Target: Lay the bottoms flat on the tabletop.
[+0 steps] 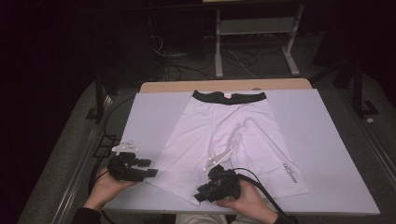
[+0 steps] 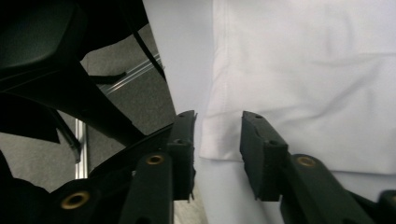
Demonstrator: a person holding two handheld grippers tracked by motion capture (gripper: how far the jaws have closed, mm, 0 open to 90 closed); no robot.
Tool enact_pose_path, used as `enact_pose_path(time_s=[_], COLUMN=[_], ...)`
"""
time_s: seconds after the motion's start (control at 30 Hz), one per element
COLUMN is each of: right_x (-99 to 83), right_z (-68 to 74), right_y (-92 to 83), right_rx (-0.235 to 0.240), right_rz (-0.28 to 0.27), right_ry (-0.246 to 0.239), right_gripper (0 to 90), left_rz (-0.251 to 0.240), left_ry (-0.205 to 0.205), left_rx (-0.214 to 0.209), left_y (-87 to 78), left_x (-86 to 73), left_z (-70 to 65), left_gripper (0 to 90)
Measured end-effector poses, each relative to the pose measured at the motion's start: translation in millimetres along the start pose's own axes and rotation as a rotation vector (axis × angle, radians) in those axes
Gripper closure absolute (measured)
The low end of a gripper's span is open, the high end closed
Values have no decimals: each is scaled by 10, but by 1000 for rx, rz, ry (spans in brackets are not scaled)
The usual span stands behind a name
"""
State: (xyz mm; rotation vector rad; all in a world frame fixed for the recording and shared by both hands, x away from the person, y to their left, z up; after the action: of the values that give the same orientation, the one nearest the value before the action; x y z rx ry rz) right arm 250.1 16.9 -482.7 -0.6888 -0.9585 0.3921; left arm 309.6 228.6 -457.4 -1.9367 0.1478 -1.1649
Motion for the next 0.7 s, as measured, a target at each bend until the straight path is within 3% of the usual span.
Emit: enact_pose_path(time_s=[0.2, 0.47, 0.6, 0.7], right_x=[22, 48, 39, 21], right_z=[-103, -288, -393, -478], right_y=[-165, -401, -505, -578], right_rx=[-44, -113, -145, -180], right_rz=[-39, -88, -103, -103], right_ry=[-12, 24, 39, 49], right_gripper=[467, 226, 155, 124], left_rz=[-46, -81, -101, -85], left_ry=[23, 40, 39, 49], left_rx=[-27, -53, -62, -81], left_y=[50, 113, 145, 186], left_x=[153, 308, 365, 383], left_z=[-84, -165, -188, -220], left_gripper=[263, 132, 80, 21])
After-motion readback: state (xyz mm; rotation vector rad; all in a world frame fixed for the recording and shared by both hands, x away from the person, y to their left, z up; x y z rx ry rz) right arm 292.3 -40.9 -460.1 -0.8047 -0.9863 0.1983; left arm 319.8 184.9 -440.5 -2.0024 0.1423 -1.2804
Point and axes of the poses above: each handheld gripper's, and its own axes: y roughly forward along the jaws, x roughly out of its top, z roughly to its left, the point moved 8 cm from there along y, roughly forward along the jaws, and after that the axes turned 1 degree about -x, right-handed, at the moved point
